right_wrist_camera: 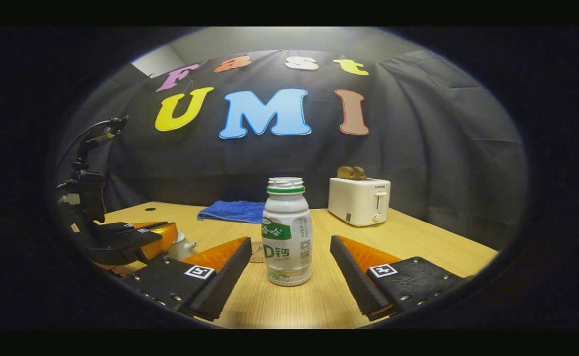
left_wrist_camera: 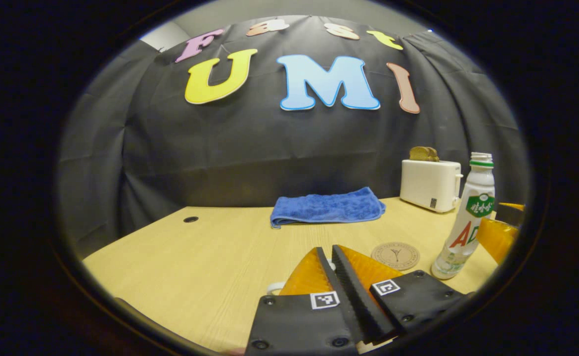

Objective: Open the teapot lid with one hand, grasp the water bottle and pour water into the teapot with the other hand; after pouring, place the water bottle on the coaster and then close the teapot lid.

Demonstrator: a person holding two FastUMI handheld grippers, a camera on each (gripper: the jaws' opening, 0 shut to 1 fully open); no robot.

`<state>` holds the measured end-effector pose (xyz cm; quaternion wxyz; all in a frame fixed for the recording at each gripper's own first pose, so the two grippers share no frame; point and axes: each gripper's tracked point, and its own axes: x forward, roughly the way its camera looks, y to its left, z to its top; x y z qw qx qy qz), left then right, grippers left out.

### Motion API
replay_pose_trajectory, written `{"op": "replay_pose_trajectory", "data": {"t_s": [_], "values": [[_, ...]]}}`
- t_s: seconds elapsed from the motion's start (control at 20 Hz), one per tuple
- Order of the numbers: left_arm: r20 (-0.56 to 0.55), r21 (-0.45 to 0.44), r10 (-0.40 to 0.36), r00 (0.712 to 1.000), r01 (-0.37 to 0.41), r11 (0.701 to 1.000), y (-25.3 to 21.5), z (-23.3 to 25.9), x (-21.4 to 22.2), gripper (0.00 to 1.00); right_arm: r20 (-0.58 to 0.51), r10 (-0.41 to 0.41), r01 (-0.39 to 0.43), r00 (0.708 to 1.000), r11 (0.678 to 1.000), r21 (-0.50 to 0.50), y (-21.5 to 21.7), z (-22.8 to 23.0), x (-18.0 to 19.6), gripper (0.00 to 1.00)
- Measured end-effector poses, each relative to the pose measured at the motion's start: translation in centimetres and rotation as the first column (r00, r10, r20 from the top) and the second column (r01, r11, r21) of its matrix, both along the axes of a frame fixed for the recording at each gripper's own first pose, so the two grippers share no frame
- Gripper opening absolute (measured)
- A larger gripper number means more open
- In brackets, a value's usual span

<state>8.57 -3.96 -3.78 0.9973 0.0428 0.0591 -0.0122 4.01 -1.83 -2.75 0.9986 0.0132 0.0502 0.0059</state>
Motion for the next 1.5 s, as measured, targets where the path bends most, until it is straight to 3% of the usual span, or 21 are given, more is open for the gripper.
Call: {"op": "replay_pose_trajectory", "data": {"t_s": [0.25,0.3,0.35,0.5,0.55,0.6,0.85,0.9,1.05,1.1,1.15,1.4,1.45,1.5], "values": [[0.003,0.011,0.004,1.000,-0.004,1.000,0.1,0.1,0.0,0.08,-0.019,-0.024,0.024,1.000,0.999,-0.043,-0.8,-0.3,0.6,0.98],[0.003,0.007,0.002,1.000,-0.002,1.000,0.1,0.0,0.0,1.00,-0.023,-0.027,0.026,0.999,0.998,-0.050,-1.0,-0.3,0.7,0.98],[0.002,0.001,-0.001,1.000,0.001,1.000,0.1,0.1,0.0,0.08,-0.028,-0.030,0.028,0.999,0.998,-0.055,-1.1,-0.4,0.9,0.98],[0.000,-0.013,-0.005,1.000,0.005,1.000,0.2,0.1,-0.1,0.08,-0.039,-0.025,0.022,0.999,0.997,-0.070,-1.1,-0.6,1.4,0.98],[0.004,-0.016,-0.006,1.000,0.006,1.000,0.2,0.3,-0.2,1.00,-0.042,-0.019,0.016,0.999,0.997,-0.077,-0.9,-0.6,1.5,0.98],[0.006,-0.016,-0.008,1.000,0.008,1.000,0.2,0.4,-0.3,0.25,-0.045,-0.008,0.005,0.999,0.997,-0.079,-0.6,-0.7,1.6,0.98],[0.009,-0.027,-0.014,1.000,0.015,1.000,0.3,0.7,-0.5,0.26,-0.072,0.016,-0.021,0.997,0.997,-0.073,0.0,-1.7,2.5,0.98],[0.012,-0.036,-0.018,1.000,0.018,0.999,0.3,0.8,-0.6,1.00,-0.084,0.023,-0.028,0.996,0.997,-0.067,0.2,-2.2,2.7,0.98],[0.019,-0.053,-0.025,0.999,0.026,0.998,0.4,1.1,-0.8,1.00,-0.120,0.044,-0.051,0.992,0.997,-0.054,0.7,-3.1,3.5,0.98],[0.019,-0.053,-0.028,0.999,0.029,0.998,0.4,1.1,-0.9,0.08,-0.125,0.044,-0.051,0.991,0.997,-0.058,0.8,-3.3,3.7,0.98],[0.021,-0.056,-0.032,0.999,0.033,0.998,0.4,1.3,-1.0,1.00,-0.130,0.043,-0.051,0.991,0.997,-0.063,0.9,-3.4,3.8,0.98],[0.048,-0.067,-0.059,0.997,0.062,0.996,-0.2,2.4,-1.5,1.00,-0.138,0.036,-0.046,0.990,0.996,-0.075,0.9,-3.8,4.2,0.98],[0.053,-0.066,-0.060,0.997,0.063,0.996,-0.1,2.6,-1.6,0.26,-0.139,0.033,-0.044,0.990,0.996,-0.080,0.9,-3.8,4.3,0.94],[0.060,-0.068,-0.059,0.996,0.063,0.996,0.1,2.9,-1.7,0.26,-0.141,0.025,-0.038,0.990,0.996,-0.086,0.8,-4.0,4.4,0.92]]}}
